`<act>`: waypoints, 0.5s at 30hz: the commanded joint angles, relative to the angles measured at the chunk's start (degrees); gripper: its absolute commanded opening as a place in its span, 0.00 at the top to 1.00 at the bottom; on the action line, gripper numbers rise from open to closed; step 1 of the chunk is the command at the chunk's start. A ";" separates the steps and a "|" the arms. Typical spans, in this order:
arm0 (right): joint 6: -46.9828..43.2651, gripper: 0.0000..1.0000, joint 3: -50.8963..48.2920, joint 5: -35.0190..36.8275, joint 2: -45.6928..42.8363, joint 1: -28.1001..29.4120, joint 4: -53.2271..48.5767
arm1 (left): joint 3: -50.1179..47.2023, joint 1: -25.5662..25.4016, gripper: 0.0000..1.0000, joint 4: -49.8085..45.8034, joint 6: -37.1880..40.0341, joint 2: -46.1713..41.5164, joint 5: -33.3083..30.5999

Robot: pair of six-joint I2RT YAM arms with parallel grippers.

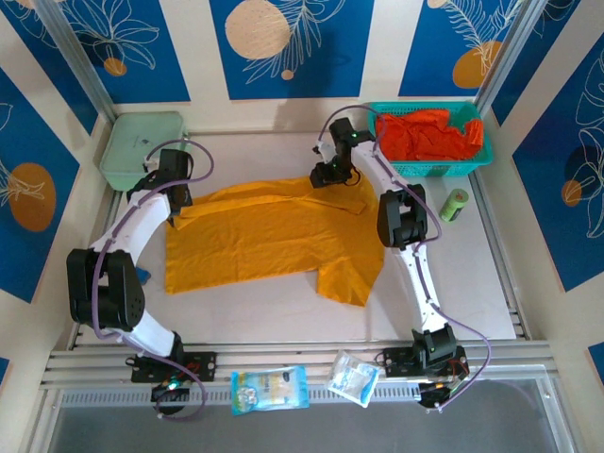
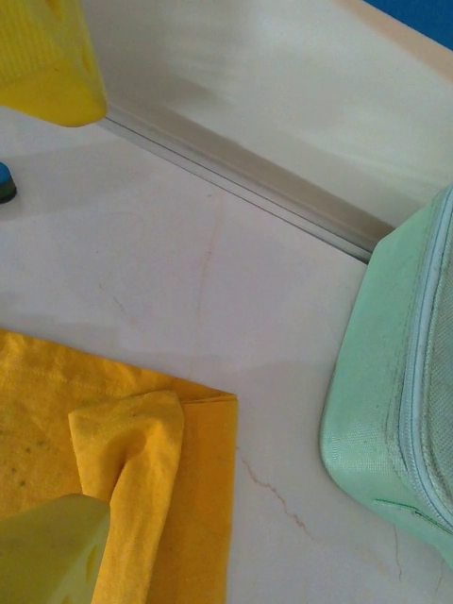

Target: Fold and stack the t-shirts

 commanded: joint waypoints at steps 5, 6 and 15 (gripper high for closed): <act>0.11 0.58 1.98 -0.89 1.28 -0.11 -2.34 | 1.06 -0.28 0.01 -0.80 -0.63 1.08 1.15; 0.15 0.60 2.08 -0.95 1.20 -0.11 -2.42 | 1.14 -0.28 0.01 -0.78 -0.63 1.13 1.25; 0.21 0.71 2.44 -2.44 -0.21 0.00 -2.75 | 1.35 -0.26 0.01 -0.97 -0.54 0.95 1.37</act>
